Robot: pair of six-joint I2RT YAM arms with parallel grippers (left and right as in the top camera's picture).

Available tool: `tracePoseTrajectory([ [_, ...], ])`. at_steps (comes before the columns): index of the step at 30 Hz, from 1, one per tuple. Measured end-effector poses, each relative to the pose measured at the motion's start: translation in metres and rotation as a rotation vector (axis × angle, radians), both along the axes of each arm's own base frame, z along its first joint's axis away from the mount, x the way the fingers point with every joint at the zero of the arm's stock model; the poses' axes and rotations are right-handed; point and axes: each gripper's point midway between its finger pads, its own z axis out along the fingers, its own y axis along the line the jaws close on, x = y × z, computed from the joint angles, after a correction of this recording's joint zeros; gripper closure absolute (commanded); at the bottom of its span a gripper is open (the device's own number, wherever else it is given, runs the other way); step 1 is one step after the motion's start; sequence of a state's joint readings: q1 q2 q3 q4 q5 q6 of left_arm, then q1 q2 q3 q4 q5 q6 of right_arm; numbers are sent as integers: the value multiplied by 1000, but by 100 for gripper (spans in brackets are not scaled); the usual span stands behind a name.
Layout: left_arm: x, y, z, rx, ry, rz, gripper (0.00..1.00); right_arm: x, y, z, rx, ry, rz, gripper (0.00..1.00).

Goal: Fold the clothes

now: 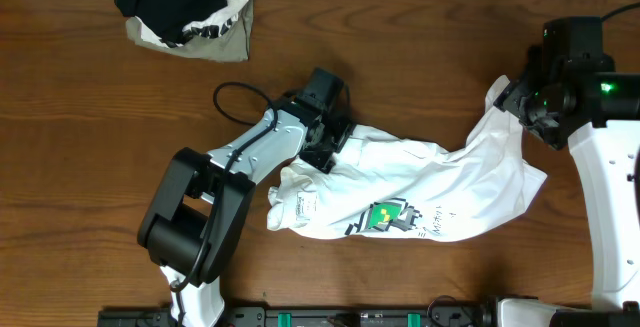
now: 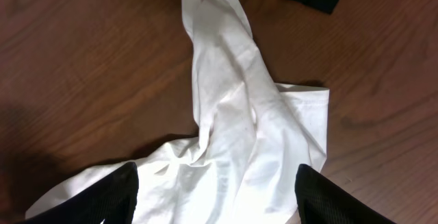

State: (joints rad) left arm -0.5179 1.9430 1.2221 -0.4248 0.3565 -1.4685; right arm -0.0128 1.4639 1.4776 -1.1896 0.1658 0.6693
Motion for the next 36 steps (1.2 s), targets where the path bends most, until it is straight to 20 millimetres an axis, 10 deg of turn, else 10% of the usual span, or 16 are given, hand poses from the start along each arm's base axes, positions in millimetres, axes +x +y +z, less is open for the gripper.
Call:
tracePoseTrajectory([
  [16,2,3,-1,19,-15,3,59,-4,0,-28,2,40,1,28],
  [28,4,8,-9,56,-25,-13,94,-3,3,-28,15,36,6,28],
  [36,4,8,-9,59,-37,-41,94,-3,3,-28,16,38,6,29],
])
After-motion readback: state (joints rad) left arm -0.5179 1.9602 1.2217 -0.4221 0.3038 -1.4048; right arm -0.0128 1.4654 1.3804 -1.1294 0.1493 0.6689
